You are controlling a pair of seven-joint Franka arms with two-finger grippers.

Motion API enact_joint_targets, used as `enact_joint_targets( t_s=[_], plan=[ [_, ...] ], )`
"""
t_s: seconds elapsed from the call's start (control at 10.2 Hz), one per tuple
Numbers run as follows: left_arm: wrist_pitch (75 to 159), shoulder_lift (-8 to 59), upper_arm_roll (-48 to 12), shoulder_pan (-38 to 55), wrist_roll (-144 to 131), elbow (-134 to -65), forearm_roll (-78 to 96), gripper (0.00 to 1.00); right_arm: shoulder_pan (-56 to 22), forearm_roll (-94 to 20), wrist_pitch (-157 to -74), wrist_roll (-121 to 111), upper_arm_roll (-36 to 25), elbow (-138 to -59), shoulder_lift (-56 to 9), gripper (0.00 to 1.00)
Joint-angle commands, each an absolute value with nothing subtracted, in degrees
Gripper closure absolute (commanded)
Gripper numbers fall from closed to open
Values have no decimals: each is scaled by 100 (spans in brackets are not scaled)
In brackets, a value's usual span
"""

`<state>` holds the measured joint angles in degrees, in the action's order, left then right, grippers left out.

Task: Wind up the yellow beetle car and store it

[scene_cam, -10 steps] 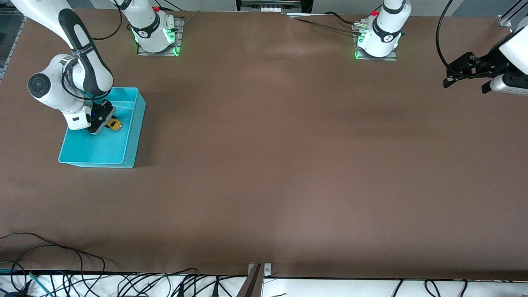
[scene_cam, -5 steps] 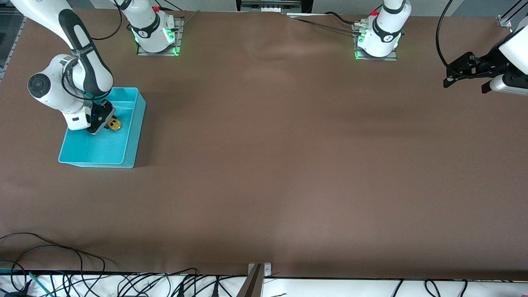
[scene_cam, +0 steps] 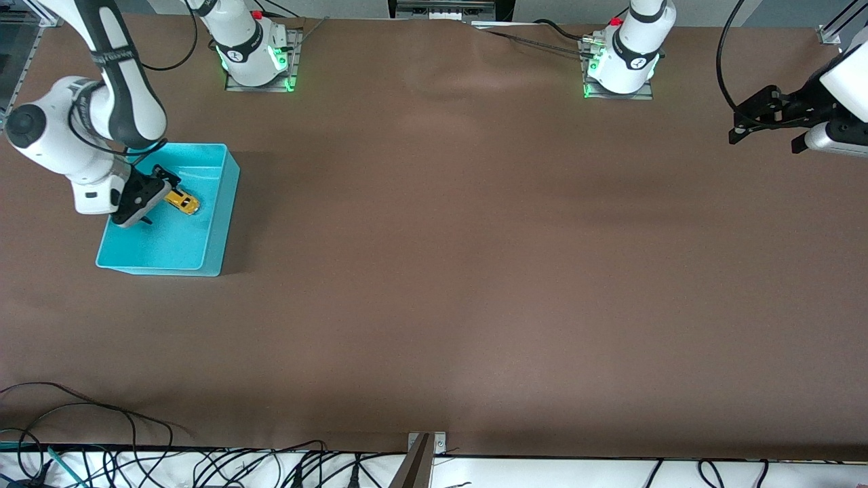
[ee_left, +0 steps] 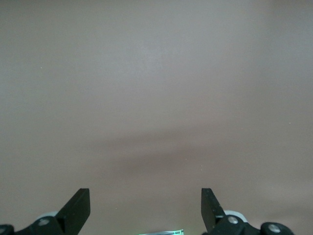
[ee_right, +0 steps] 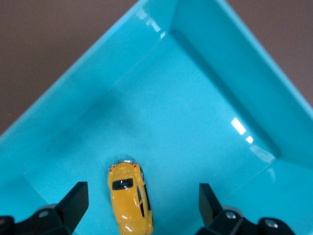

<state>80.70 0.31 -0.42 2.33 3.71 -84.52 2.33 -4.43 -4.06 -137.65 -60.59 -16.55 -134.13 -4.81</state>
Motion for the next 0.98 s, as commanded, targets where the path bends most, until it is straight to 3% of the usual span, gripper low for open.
enact_joint_targets(
  t_s=[0.0, 0.2, 0.59, 0.88],
  plan=[
    [7998, 35, -53, 264, 334, -8385, 229, 0, -448, -369, -12006, -5180, -1582, -12162, -369, 0],
    [7998, 35, -53, 264, 334, -8385, 229, 0, -597, -264, -10693, -3910, -1538, -11052, -413, 0],
    [7998, 35, -62, 272, 325, -8385, 229, 0, -1247, -168, -9784, -1386, -1460, -10328, -369, 0],
    [7998, 35, -62, 281, 325, -8385, 237, 0, -1248, 17, -9729, -765, -1301, -10336, -273, 0]
  ],
)
